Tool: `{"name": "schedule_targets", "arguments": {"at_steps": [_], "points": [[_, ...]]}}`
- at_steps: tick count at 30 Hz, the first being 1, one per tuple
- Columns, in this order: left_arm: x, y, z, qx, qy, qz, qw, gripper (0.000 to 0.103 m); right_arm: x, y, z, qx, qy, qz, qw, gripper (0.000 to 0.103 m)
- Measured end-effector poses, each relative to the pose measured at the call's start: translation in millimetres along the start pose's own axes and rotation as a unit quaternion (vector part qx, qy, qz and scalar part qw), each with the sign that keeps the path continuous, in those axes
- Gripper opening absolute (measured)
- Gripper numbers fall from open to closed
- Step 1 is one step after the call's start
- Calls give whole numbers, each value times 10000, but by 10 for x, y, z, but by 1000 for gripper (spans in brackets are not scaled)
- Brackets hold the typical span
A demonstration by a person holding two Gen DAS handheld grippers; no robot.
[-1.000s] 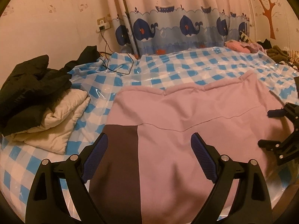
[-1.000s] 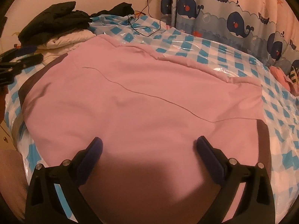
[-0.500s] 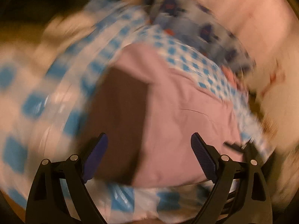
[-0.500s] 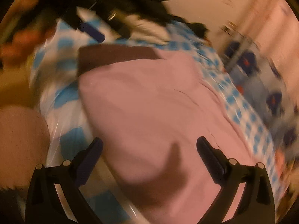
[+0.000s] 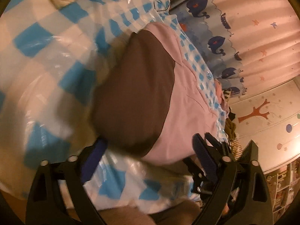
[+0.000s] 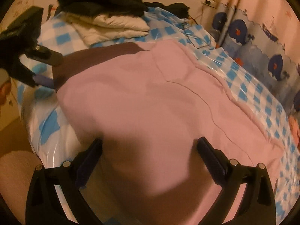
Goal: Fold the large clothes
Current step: 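Grasp the jacket's brown panel edge with the left gripper and lift it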
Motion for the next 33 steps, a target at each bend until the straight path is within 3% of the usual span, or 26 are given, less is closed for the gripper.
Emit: {"name": "schedule_targets", "arguments": {"at_steps": [5, 9, 11, 14, 17, 19, 22, 24, 25, 27, 29, 31, 33], "points": [[-243, 81, -193, 572, -192, -190, 9980, 95, 41, -145, -15, -460, -2, -60, 9989, 96], [-173, 320, -78, 1146, -246, -103, 9931, 95, 92, -292, 37, -712, -31, -132, 9974, 96], [-240, 394, -58, 1249, -127, 3, 9921, 95, 37, -352, 96, -899, 52, -218, 9957, 96], [-299, 294, -171, 1168, -333, 180, 9924, 95, -33, -371, 136, -1128, 122, -354, 9929, 96], [-407, 247, -337, 1018, -446, -92, 9938, 95, 4, -375, 119, -1158, 73, -377, 9925, 96], [-508, 309, -428, 1140, -487, -158, 9922, 95, 78, -468, 81, -1221, -62, -251, 9922, 96], [-580, 339, -514, 1403, -524, 24, 9887, 95, 140, -778, 30, -1444, -206, 97, 9893, 96], [-622, 268, -560, 1320, -534, 70, 9898, 94, 114, -1086, 16, -1738, -173, 386, 9839, 96], [-625, 255, -568, 1281, -535, 90, 9903, 89, 90, -1271, 15, -1926, -149, 553, 9796, 96], [-659, 247, -615, 1223, -458, 172, 9913, 59, 42, -1579, 46, -2270, -152, 806, 9704, 96], [-620, 179, -631, 1103, -442, 299, 9925, 43, -200, -1808, 248, -2750, 276, 787, 9578, 96], [-503, 36, -593, 792, -518, 321, 9950, 38, -486, -1787, 475, -2953, 740, 465, 9514, 97], [-371, -193, -558, 415, -602, 381, 9966, 35, -557, -1709, 556, -2804, 808, 557, 9549, 97]]}}
Point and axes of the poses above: each gripper's, at about its wrist camera, not at the fingertips, and x roughly against the way its jaws point, y to its left, z to its underside, the point moved 10 cm from there along -x, roughly the way its jaws point
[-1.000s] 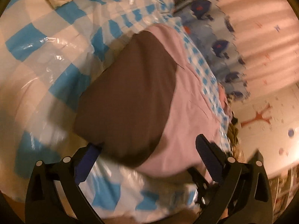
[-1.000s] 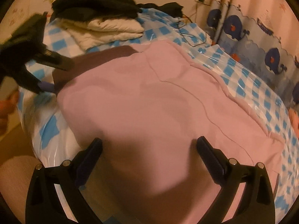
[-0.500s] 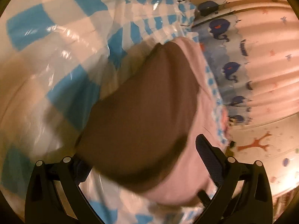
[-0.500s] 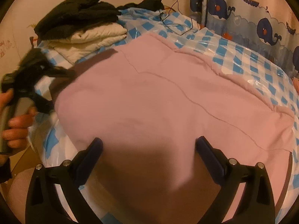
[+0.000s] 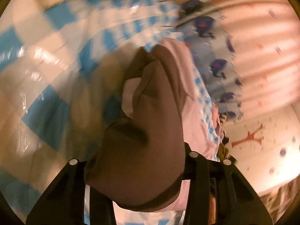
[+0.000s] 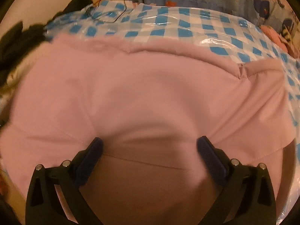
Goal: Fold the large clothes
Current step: 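Grasp the jacket's brown panel edge with the left gripper and lift it, then carry the held brown edge over and fold it onto the jacket with the left gripper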
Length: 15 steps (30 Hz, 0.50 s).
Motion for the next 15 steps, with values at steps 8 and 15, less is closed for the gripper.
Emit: {"name": "schedule_targets", "arguments": {"at_steps": [8, 15], "points": [[678, -372, 589, -750, -315, 253, 9964, 50, 327, 215, 213, 593, 202, -298, 9976, 97], [437, 244, 489, 536, -288, -12, 9981, 65, 294, 261, 233, 779, -155, 276, 9965, 97]]}}
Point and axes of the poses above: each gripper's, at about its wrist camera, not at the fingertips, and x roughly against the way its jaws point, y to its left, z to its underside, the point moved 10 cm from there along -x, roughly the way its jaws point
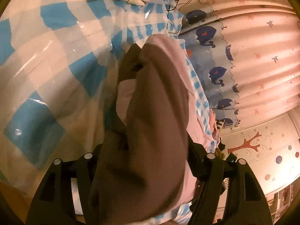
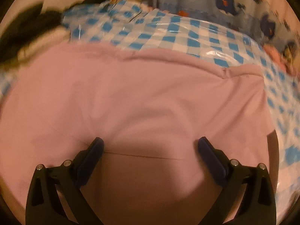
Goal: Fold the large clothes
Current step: 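Carry the held brown edge over and fold it onto the jacket with the left gripper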
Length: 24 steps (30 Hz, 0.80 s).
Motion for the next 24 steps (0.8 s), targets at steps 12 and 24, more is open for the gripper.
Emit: {"name": "schedule_targets", "arguments": {"at_steps": [12, 24], "points": [[206, -1351, 273, -1921, -132, 225, 9810, 33, -65, 167, 143, 410, 57, 47, 9991, 97], [-194, -2774, 936, -3432, 123, 271, 9388, 33, 346, -228, 105, -201, -400, -549, 9975, 97]]}}
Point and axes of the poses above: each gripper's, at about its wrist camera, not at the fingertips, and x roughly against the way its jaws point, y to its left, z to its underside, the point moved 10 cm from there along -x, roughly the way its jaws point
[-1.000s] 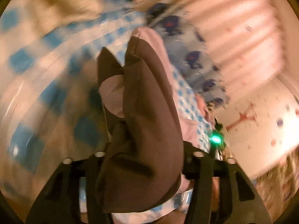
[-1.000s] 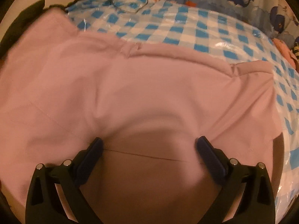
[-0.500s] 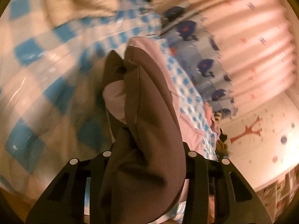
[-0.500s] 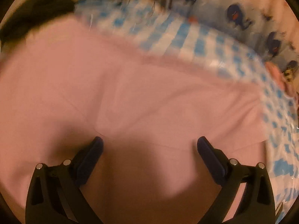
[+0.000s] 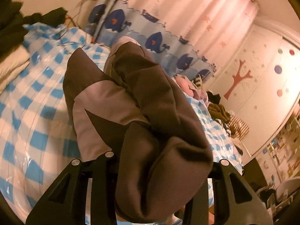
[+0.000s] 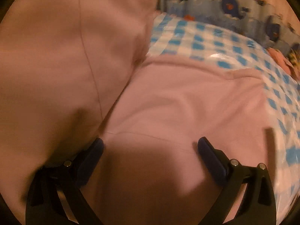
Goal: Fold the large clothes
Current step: 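Carry the held brown edge over and fold it onto the jacket with the left gripper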
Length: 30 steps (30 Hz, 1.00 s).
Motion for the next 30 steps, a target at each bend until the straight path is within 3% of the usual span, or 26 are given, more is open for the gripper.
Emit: {"name": "schedule_targets", "arguments": {"at_steps": [4, 7, 10, 14, 17, 19, 22, 26, 28, 30], "points": [[-209, -318, 41, -195, 163, 43, 9997, 33, 121, -326, 183, -376, 12, -213, 9991, 96], [-424, -621, 116, -363, 320, 125, 9988, 33, 240, -340, 231, -342, -148, -636, 9973, 96], [-657, -882, 222, -525, 507, 232, 9971, 33, 505, -504, 220, -1072, -488, -1384, 9833, 96], [-961, -1199, 371, -711, 710, 407, 9941, 32, 718, -1000, 266, -2020, -752, -1832, 9592, 96], [-1208, -1410, 519, -896, 871, 467, 9911, 32, 755, -1368, 351, -2720, -817, -2312, 9305, 96], [-1403, -1537, 656, -1061, 1022, 460, 9880, 32, 769, -1638, 434, -3364, -890, -2684, 8983, 96], [-1724, -1660, 913, -1357, 1314, 338, 9814, 33, 779, -1978, 564, -3980, -998, -2907, 8644, 96], [-2071, -1771, 1205, -1727, 1555, 184, 9725, 39, 852, -2353, 596, -4160, -1097, -2702, 8613, 96], [-2164, -1802, 1277, -1791, 1602, 169, 9706, 40, 933, -2471, 516, -4075, -1192, -2635, 8662, 96], [-2246, -1829, 1381, -1920, 1661, 144, 9671, 41, 1067, -2568, 319, -3841, -1312, -2509, 8788, 96]]}}
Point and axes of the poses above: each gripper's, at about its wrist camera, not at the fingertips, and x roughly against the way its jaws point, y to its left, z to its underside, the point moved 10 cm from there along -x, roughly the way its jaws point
